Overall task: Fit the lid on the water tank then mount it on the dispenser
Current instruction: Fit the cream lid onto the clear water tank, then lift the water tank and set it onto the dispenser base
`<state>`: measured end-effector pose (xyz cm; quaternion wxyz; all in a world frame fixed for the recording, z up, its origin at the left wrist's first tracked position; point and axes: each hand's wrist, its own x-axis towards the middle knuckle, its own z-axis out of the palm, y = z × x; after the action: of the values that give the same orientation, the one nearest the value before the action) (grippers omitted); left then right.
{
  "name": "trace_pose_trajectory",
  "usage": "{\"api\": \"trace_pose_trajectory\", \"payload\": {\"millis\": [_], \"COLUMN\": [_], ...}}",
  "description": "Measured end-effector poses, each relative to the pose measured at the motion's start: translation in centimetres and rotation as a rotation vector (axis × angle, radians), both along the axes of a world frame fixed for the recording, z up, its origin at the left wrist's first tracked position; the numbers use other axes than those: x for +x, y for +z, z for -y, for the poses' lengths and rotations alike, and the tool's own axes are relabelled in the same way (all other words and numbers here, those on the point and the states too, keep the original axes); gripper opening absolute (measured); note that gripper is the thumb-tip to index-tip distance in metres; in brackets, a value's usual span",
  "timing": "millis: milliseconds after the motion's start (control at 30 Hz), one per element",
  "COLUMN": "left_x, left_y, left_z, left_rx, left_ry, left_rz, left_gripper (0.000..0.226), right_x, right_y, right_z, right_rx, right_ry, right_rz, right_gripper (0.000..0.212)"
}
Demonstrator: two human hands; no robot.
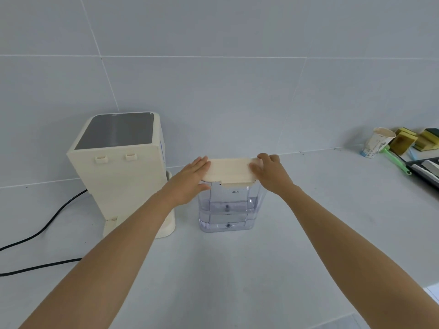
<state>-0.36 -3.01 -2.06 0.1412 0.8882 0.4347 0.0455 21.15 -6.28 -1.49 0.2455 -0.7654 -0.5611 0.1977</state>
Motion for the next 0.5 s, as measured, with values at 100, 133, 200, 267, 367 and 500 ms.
{"api": "trace_pose_trajectory", "payload": {"millis": [100,133,200,267,367,500], "left_x": [0.0,0.0,0.0,0.1,0.1,0.0], "left_y": [0.0,0.0,-0.1,-0.1,-0.1,-0.7], "left_z": [-0.4,-0.5,-0.6,-0.7,-0.7,-0.4], "left_rx": [-0.028,-0.034,-0.041,-0.043,-0.043,-0.038], "left_ry": [0.002,0.001,0.000,0.001,0.004,0.032], "left_rz": [0.008,0.006,-0.004,-0.008,0.007,0.076], "left_gripper": [0.067,0.068,0.070,0.071,0.071,0.076], "right_x": [-0.2,-0.3,-0.4,-0.5,-0.6,-0.7], "right_y": [-0.3,-0.3,-0.5,-0.6,-1.0,-1.3], "right_z": [1.1,1.5,2.0,2.4,2.8,3.3], "right_rx": [0.021,0.025,0.035,0.052,0.060,0.092], "right_ry": [-0.007,-0.007,-0.005,-0.032,-0.073,-0.070], "right_rz": [-0.032,-0.035,-0.031,-0.051,-0.107,-0.226], "right_gripper": [0.046,0.046,0.046,0.047,0.048,0.058]}}
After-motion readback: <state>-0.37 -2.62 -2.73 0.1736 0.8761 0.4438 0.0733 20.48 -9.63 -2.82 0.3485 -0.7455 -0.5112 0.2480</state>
